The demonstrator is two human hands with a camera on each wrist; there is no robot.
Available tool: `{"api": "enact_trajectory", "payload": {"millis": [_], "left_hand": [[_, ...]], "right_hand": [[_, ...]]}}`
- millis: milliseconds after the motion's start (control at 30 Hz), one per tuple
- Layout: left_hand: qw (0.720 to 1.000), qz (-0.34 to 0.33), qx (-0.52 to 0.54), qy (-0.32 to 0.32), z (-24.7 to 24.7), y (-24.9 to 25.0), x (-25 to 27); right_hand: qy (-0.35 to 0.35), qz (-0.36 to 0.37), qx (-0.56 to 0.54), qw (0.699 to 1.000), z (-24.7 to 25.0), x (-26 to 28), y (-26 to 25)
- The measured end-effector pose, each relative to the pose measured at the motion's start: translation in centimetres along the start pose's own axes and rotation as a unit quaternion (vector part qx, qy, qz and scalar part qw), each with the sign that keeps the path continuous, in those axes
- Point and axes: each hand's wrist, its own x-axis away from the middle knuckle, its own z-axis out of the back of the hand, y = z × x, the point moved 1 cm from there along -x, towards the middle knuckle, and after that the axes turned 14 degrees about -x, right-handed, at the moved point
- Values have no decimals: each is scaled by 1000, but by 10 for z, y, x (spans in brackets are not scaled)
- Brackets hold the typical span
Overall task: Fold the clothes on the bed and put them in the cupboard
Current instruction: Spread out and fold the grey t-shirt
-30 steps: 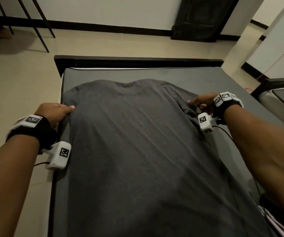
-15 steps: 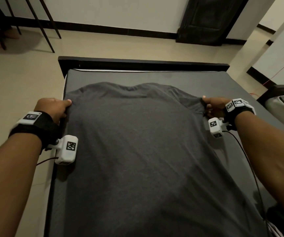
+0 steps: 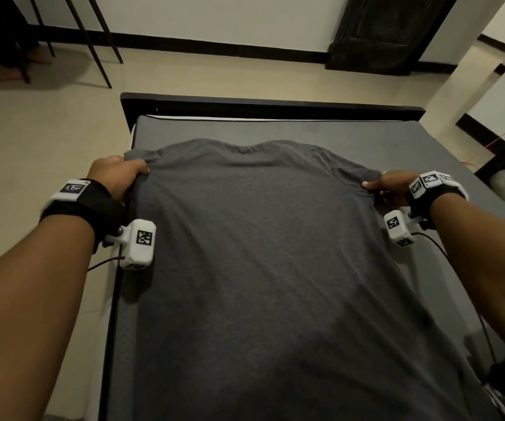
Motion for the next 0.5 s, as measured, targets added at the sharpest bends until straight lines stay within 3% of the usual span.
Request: {"api": "enact_trajectory", "payload": {"millis": [67,167,300,367,500], "left_hand": [[993,16,116,-9,-1,5,3],[968,19,239,-75,-8,14,8],[959,17,260,-112,-13,12,11],[958,12,274,-82,-11,11,9],[970,-3,236,61,1,14,3]], "right_hand": [[-4,8,6,1000,-3,4,0],[2,17,8,1000,-2,1,2],[-6,16,28,999,8,-25,11],[-12,10,29,999,16,-47,17],[0,21,31,999,18,-49,17]]}}
